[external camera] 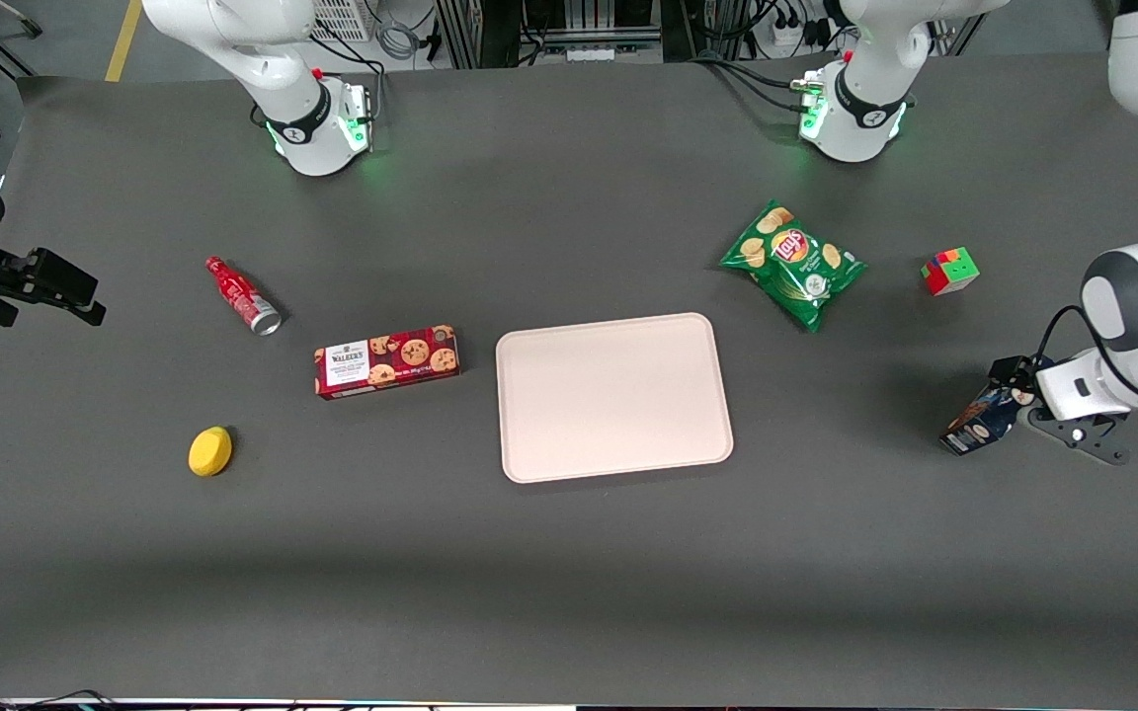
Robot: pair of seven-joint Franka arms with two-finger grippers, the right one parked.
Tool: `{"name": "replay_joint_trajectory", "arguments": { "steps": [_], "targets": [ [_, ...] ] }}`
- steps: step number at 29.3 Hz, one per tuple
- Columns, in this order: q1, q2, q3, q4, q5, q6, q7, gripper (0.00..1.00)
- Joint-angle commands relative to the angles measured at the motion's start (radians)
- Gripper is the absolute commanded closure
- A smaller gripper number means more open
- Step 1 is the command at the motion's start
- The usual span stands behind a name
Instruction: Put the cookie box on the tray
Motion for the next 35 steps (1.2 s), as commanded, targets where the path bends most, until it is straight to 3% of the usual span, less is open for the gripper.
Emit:
{"name": "replay_joint_trajectory", "arguments": {
  "steps": [1,11,19,24,27,35],
  "targets": [
    [-0.001,-0.016,0.001,-0.040,-0.050,0.030,0.014,1.00],
    [0.000,-0.028,0.001,-0.007,-0.054,-0.017,-0.006,1.00],
    [-0.004,-0.125,-0.013,0.177,-0.054,-0.382,-0.197,1.00],
    [-0.006,-0.208,-0.082,0.285,-0.054,-0.595,-0.439,1.00],
    [-0.007,-0.245,-0.175,0.366,-0.054,-0.739,-0.676,1.00],
    [-0.009,-0.274,-0.411,0.426,-0.069,-0.824,-1.111,1.00]
  ]
}}
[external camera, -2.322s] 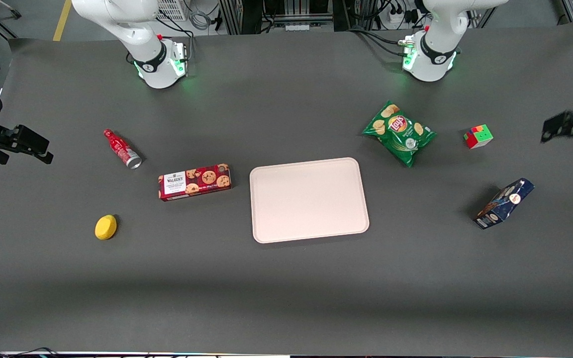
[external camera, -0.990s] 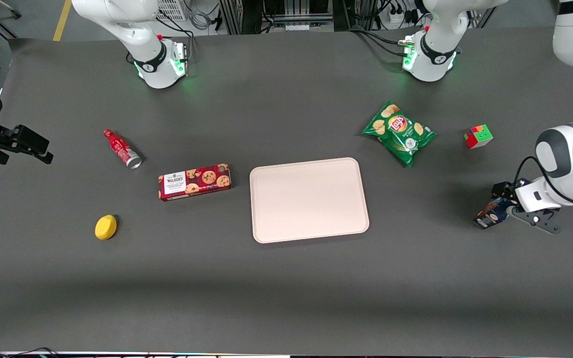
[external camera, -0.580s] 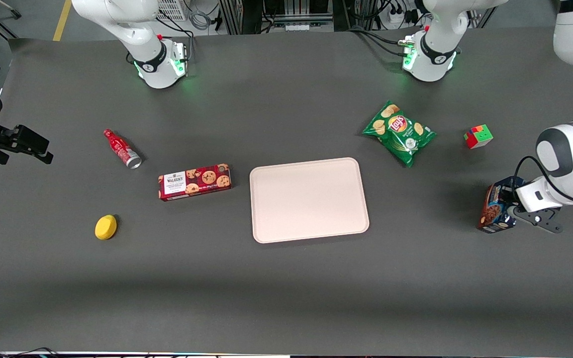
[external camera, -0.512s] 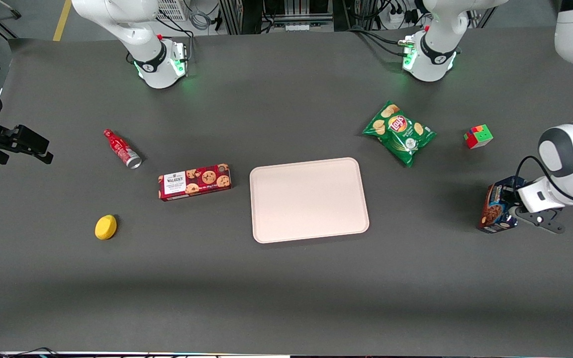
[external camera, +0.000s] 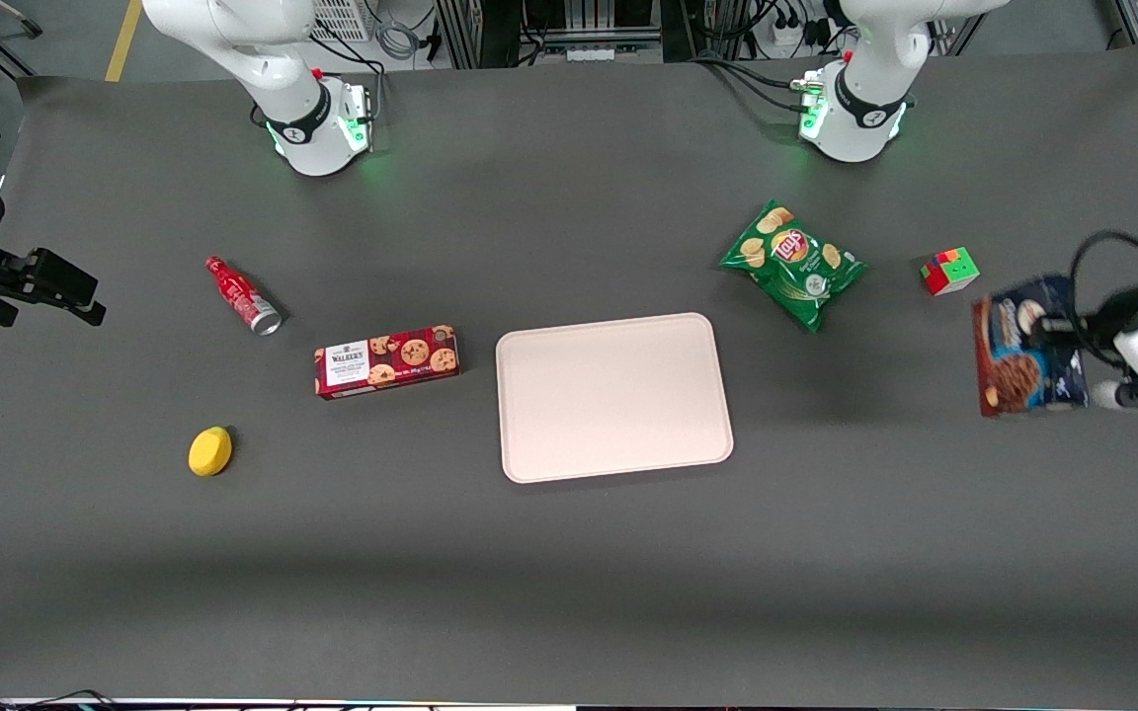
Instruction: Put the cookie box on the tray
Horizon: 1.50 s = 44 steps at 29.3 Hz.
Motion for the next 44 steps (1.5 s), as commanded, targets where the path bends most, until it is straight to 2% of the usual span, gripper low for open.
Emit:
{"name": "replay_joint_trajectory", "arguments": {
  "steps": [1,4,9,18,23,30,34,41,42,44],
  "targets": [
    [-0.001,0.010,-0.155,0.037,-0.022,-0.025,-0.307,1.00],
    [-0.004,0.019,-0.225,0.033,-0.024,-0.002,-0.391,1.00],
    [-0.013,0.047,-0.297,-0.025,-0.027,0.107,-0.416,1.00],
    [-0.028,0.119,-0.374,-0.237,-0.008,0.459,-0.416,1.00],
    [-0.050,0.186,-0.376,-0.274,0.053,0.588,-0.439,1.00],
    [-0.070,0.317,-0.388,-0.280,0.217,0.717,-0.560,1.00],
    [-0.073,0.351,-0.390,-0.280,0.246,0.751,-0.593,1.00],
    [-0.074,0.368,-0.390,-0.282,0.249,0.777,-0.593,1.00],
    [-0.074,0.372,-0.390,-0.282,0.259,0.779,-0.593,0.73],
    [-0.076,0.377,-0.390,-0.282,0.283,0.779,-0.594,0.10]
  ]
}}
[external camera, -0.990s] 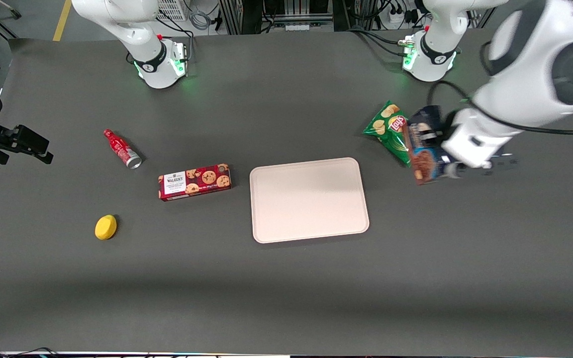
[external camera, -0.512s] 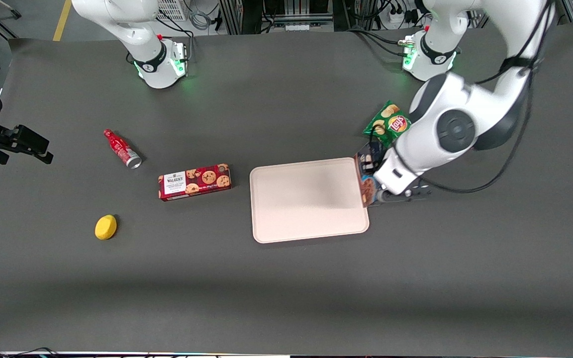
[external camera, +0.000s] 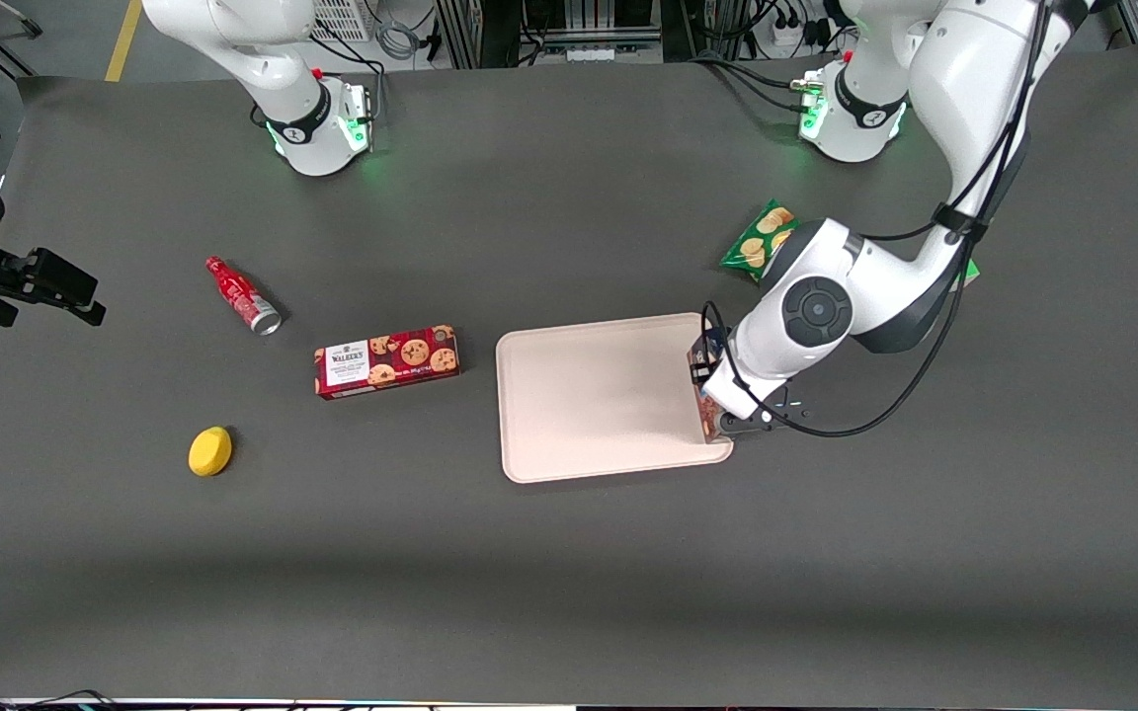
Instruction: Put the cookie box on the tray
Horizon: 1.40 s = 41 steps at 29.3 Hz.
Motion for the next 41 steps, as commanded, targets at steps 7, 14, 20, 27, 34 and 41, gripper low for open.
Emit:
{"name": "replay_joint_trajectory", "arguments": {
  "steps": [7,14,20,27,34,41],
  "targets": [
    [-0.008,0.007,-0.004,0.010,0.060,-0.001,-0.037,0.00],
    [0.005,-0.059,0.007,0.042,0.055,-0.105,-0.037,0.00],
    [0.015,-0.171,0.041,0.142,0.040,-0.360,-0.020,0.00],
    [0.048,-0.326,0.085,0.282,0.005,-0.708,0.095,0.00],
    [0.048,-0.443,0.281,0.466,-0.055,-1.036,0.398,0.00],
    [0.060,-0.525,0.412,0.347,-0.080,-1.001,0.633,0.00]
  ]
}}
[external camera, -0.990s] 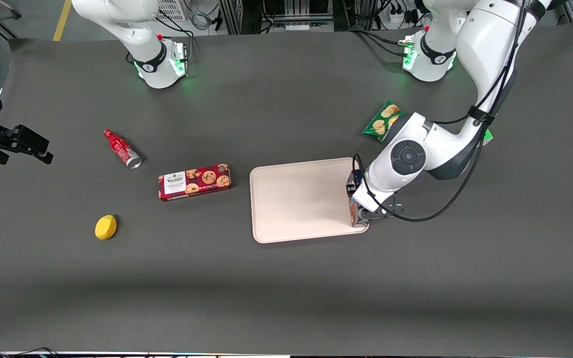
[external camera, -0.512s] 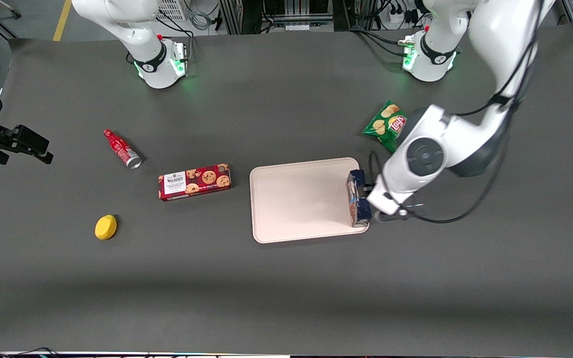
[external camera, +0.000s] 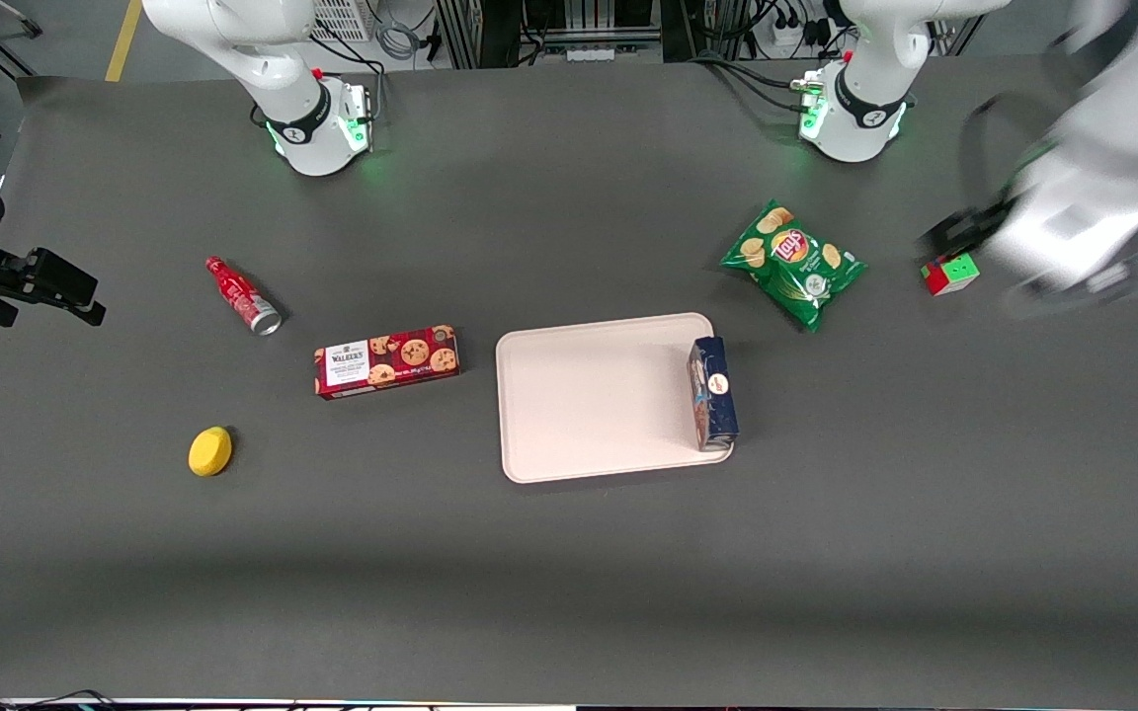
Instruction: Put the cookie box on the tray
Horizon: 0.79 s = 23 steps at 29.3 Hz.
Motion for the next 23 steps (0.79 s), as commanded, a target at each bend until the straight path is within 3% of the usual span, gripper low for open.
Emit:
{"name": "replay_joint_trajectory", "arguments": {
  "steps": [1,9,23],
  "targets": [
    [-0.002,-0.044,0.076,-0.146,-0.039,0.081,0.134,0.00],
    [-0.001,-0.232,0.122,-0.528,-0.069,0.387,0.154,0.00],
    [-0.002,-0.244,0.143,-0.541,-0.106,0.402,0.157,0.00]
  ]
}}
